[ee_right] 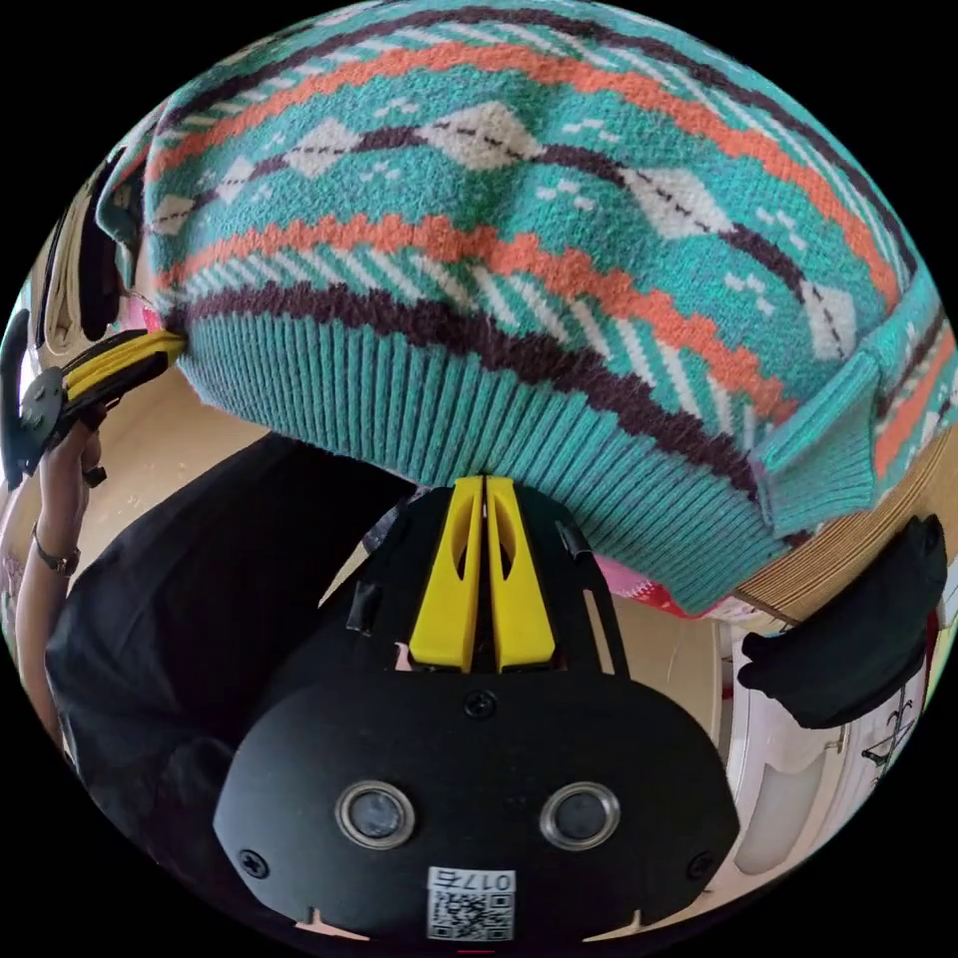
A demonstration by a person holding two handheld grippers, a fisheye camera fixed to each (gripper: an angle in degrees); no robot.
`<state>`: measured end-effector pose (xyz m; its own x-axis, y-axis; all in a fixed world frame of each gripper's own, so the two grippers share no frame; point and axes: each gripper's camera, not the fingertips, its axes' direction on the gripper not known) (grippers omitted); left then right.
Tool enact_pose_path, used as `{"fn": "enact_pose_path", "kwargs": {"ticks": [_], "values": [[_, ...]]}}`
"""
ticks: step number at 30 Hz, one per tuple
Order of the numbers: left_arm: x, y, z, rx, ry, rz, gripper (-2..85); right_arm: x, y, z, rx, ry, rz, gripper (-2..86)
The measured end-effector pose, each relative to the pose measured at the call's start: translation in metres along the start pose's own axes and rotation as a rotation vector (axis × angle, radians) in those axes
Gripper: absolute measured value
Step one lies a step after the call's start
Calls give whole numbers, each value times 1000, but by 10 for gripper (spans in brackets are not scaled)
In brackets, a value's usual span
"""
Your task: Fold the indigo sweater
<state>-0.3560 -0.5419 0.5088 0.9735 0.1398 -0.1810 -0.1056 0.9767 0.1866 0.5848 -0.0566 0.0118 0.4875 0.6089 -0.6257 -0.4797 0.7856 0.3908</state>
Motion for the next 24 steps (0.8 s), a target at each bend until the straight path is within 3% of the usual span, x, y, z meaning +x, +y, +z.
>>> {"fn": "enact_pose_path", "kwargs": {"ticks": [2,4,6,7,11,13,16,18,20,22,24], "values": [[-58,23,-7,58,265,-185,4,18,12,-5,-55,-110,-14,4],[-144,66,-1,330,834,-430,67,40,20,-9,-102,-199,31,4],[-194,97,27,546,1215,-634,132,62,30,-11,-134,-341,81,4],[-218,114,48,675,1396,-775,175,76,40,-14,-114,-507,98,4],[-251,146,100,1061,1753,-1141,190,125,81,-24,85,-1233,116,5],[-256,143,120,1205,1928,-1280,150,145,98,-28,154,-1432,113,5],[-256,134,98,1373,1986,-1344,44,181,127,-41,243,-1565,115,6],[-267,123,51,1444,1915,-1115,42,206,146,-50,316,-1596,146,6],[-270,116,-23,1443,1684,-843,41,237,173,-58,448,-1663,196,7],[-229,105,-132,1405,1284,-527,42,255,189,-60,552,-1734,217,7],[-166,90,-201,1349,951,-347,43,269,204,-61,649,-1790,234,8]]}}
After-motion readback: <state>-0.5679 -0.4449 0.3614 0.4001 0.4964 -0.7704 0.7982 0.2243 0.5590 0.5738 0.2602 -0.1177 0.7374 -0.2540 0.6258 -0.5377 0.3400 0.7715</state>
